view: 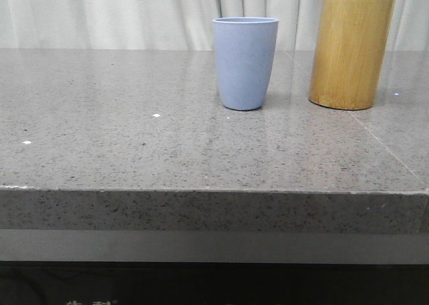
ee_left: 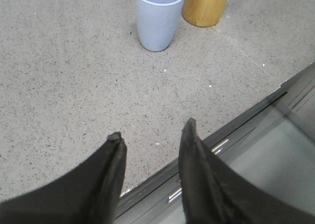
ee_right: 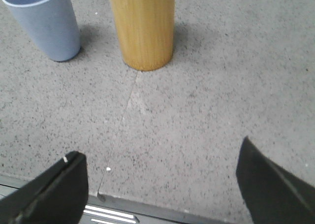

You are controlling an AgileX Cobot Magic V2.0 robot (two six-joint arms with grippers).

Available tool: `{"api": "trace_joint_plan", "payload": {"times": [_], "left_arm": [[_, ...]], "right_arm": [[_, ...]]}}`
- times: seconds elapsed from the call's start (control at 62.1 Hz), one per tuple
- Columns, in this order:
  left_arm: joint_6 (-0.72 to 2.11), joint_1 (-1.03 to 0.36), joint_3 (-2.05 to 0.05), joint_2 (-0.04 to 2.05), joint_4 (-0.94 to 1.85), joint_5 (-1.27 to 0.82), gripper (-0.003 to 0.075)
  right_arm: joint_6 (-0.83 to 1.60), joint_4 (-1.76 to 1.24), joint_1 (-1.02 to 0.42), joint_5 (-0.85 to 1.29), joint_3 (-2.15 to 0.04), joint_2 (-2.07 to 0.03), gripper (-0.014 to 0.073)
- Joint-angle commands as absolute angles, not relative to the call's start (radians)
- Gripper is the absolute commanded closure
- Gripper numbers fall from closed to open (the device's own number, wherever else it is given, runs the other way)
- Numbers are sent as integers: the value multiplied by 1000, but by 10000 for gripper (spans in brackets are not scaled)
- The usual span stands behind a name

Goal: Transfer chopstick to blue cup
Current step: 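Reach the right gripper into the bamboo cup and grasp the pink chopstick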

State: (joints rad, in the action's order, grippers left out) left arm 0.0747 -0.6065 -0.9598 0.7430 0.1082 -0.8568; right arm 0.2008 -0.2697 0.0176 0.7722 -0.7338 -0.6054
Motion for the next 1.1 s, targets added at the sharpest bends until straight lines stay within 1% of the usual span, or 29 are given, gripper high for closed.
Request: {"api": "trace_joint_plan", "payload": {"times": [0.0, 0.29, 0.37, 0.499, 0.757, 0.837, 0.95, 1.079], "left_arm": [[64, -611, -983, 733, 123, -777, 446], [64, -611, -981, 733, 123, -777, 446], [64, -611, -981, 733, 123, -777, 446], [64, -611, -981, 733, 123, -777, 446], [64, -611, -981, 733, 123, -777, 446], [64, -611, -981, 733, 123, -777, 446], [64, -611, -981, 733, 123, -777, 446], [64, -611, -981, 733, 123, -777, 446]], "right_arm": [[239, -309, 18, 687, -816, -668, -29], [450, -513, 18, 642, -984, -904, -29], [453, -563, 18, 651, -1028, -965, -29], [453, -652, 18, 735, -1110, -1063, -29], [429, -647, 18, 752, -1271, -1234, -25], [405, -619, 18, 757, -1310, -1276, 11], [389, -575, 18, 762, -1341, -1322, 97], [389, -573, 18, 751, -1360, -1345, 138]]}}
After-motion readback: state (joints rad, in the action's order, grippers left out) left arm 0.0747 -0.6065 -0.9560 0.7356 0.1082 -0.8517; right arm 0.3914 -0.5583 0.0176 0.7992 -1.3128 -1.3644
